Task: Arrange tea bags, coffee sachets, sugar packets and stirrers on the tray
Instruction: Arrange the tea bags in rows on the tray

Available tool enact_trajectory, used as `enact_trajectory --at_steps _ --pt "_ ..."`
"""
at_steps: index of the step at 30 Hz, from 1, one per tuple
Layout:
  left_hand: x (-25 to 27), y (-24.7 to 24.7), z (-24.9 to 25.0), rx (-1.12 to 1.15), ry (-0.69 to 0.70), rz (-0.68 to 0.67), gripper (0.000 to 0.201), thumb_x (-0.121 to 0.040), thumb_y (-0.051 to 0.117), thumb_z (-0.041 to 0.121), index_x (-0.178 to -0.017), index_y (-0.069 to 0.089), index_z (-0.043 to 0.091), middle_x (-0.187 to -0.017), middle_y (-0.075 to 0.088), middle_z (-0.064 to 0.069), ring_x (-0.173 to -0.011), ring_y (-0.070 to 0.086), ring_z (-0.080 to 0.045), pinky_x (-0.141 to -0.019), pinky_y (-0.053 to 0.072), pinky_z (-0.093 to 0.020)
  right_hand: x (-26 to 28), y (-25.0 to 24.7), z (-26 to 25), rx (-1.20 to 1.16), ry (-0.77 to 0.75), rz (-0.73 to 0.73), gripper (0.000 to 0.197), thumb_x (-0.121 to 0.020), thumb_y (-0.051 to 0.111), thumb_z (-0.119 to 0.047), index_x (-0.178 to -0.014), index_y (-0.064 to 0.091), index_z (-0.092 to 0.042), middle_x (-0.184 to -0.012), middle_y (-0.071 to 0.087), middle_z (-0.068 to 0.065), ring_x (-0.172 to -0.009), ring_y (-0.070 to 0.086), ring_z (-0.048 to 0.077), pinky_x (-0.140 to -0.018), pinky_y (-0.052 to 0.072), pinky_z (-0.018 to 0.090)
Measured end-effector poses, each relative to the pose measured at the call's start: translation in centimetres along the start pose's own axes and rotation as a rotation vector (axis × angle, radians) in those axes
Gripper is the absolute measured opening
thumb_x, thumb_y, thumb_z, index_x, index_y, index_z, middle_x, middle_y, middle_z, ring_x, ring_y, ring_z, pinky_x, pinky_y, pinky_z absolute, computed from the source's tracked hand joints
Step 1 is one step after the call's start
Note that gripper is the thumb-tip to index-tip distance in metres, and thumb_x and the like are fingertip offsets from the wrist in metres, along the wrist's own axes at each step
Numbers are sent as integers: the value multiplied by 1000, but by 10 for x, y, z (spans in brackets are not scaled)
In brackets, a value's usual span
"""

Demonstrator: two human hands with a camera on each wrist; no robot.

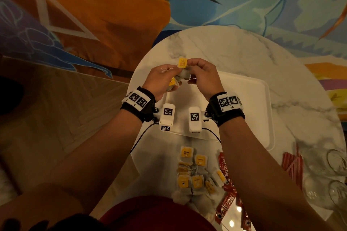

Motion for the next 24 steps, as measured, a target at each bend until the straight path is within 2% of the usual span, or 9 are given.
enact_trajectory --at_steps 6,10,13,15,17,19,21,24 --pt "-1 1 2 -60 42 -15 15 -92 69 15 -105 71 8 -83 70 -11 -66 67 -19 -59 53 -29 2 -1 5 0 18 51 18 -95 66 -33 -100 75 -17 -90 75 5 -76 67 14 -71 58 32" --pt "-1 4 -2 -24 22 -28 12 -91 69 11 -103 70 9 -81 69 -12 -66 66 -19 -59 54 -28 -3 -4 17 36 37 54 14 -95 68 -21 -103 74 -12 -89 74 8 -75 67 14 -68 58 28" --pt "-5 0 -10 114 -49 -35 22 -87 67 4 -109 71 9 -88 68 -14 -73 66 -25 -64 54 -32 -14 -17 23 64 60 113 9 -94 68 -15 -102 73 -15 -90 73 7 -75 67 15 -65 56 27" --pt "-7 -3 -12 222 -72 -61 29 -88 59 -1 -114 68 9 -98 68 -18 -80 66 -30 -67 56 -34 -26 -30 26 128 50 167 10 -92 70 -13 -102 73 -13 -90 73 9 -74 66 17 -66 57 32" --pt "-9 -9 -13 296 -72 -57 32 -91 49 -8 -112 65 10 -110 65 -21 -90 67 -35 -70 57 -36 -39 -39 31 225 48 189 8 -91 71 -14 -99 73 -14 -90 73 10 -77 66 22 -75 60 41" --pt "-12 -13 -14 366 -84 -33 35 -92 46 -12 -114 62 10 -117 63 -22 -95 67 -39 -72 59 -38 -52 -42 37 355 57 174 10 -90 72 -15 -99 74 -12 -90 72 8 -84 68 25 -82 60 45" --pt "-14 -16 -15 422 -78 -10 36 -91 47 -14 -116 61 8 -116 64 -23 -93 70 -40 -74 60 -40 -61 -37 46 453 68 136 15 -88 71 -17 -100 76 -9 -91 72 9 -90 70 28 -85 59 47" --pt "-14 -15 -13 453 -73 0 26 -91 49 -14 -109 62 -1 -102 67 -23 -84 72 -35 -73 61 -38 -70 -29 55 578 67 113 18 -87 70 -20 -100 78 -11 -95 75 10 -92 71 30 -85 59 46"
Point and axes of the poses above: each hand's wrist, its own x-axis away from the middle knuckle, its own y-axis out of the palm, z = x × y, the point moved 4 cm from there along -x, towards the middle knuckle
